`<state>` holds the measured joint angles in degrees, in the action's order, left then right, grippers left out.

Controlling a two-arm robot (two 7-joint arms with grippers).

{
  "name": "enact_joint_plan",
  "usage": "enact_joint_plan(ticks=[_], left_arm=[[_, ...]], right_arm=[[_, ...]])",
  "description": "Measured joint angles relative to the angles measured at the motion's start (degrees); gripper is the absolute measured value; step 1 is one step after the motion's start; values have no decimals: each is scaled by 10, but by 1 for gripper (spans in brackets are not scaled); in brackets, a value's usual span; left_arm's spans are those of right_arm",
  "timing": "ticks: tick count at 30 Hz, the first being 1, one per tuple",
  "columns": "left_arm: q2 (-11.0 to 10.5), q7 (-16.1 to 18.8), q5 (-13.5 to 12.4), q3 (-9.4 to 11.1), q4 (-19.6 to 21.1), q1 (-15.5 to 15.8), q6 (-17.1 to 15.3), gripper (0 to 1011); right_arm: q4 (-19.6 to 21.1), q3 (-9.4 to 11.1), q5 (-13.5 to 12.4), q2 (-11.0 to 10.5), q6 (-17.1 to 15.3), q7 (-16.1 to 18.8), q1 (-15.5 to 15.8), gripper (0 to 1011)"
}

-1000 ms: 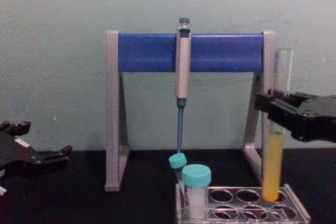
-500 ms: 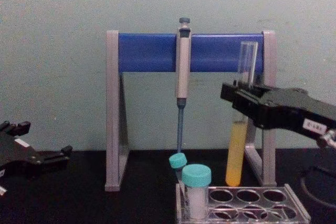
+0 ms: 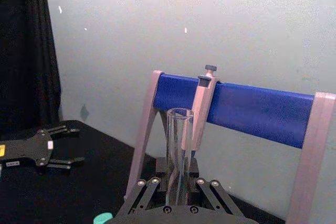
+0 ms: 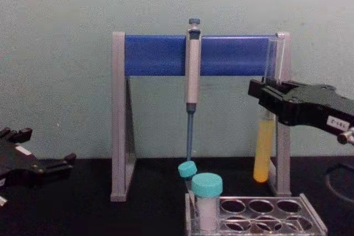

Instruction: Pick up the test tube from the test tube rack, shake it, then place it back into the test tube rack.

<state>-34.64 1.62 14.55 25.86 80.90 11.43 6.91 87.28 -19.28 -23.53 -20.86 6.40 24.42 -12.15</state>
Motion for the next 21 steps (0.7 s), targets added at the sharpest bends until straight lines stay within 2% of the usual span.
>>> enact_joint_plan(ticks=[21], left_arm=[[0,0,0,0,0,0,0,1009]], right_arm=[[11,8,6,1,-5,-4,7,225]])
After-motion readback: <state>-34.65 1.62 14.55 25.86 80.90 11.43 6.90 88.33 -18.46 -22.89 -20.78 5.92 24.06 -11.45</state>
